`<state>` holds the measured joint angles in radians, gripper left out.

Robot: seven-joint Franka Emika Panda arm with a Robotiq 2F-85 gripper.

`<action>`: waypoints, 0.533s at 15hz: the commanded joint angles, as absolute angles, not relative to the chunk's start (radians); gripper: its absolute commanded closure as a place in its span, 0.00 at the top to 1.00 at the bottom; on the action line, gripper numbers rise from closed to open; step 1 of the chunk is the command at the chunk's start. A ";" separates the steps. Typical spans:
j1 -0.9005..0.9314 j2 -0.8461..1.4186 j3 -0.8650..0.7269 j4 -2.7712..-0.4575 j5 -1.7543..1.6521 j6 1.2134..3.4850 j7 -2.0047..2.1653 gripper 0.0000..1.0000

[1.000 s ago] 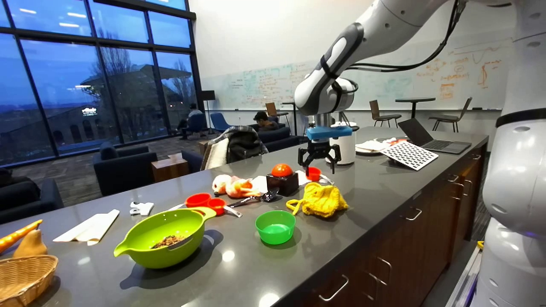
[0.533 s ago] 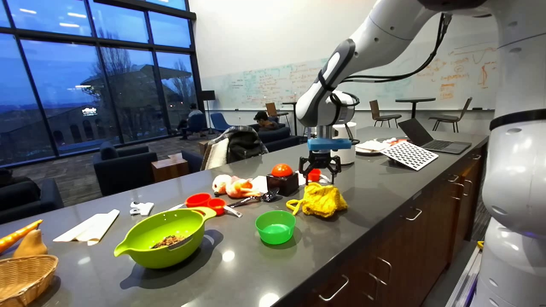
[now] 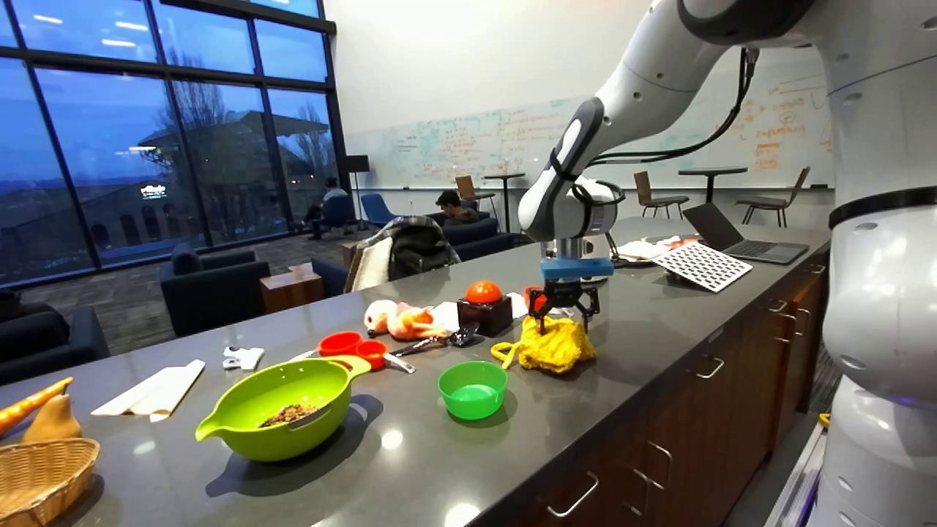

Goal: Put the yellow object into the green bowl

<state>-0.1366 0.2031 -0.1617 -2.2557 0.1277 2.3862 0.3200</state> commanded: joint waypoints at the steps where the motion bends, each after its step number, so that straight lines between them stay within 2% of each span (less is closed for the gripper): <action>1: -0.153 0.226 -0.172 -2.278 0.152 2.405 0.299 1.00; 2: -0.158 0.233 -0.173 -2.280 0.162 2.401 0.294 1.00; 3: -0.161 0.239 -0.174 -2.278 0.167 2.399 0.294 0.75; 5: -0.167 0.239 -0.175 -2.275 0.184 2.394 0.290 0.68; 8: -0.171 0.228 -0.175 -2.272 0.213 2.392 0.280 0.48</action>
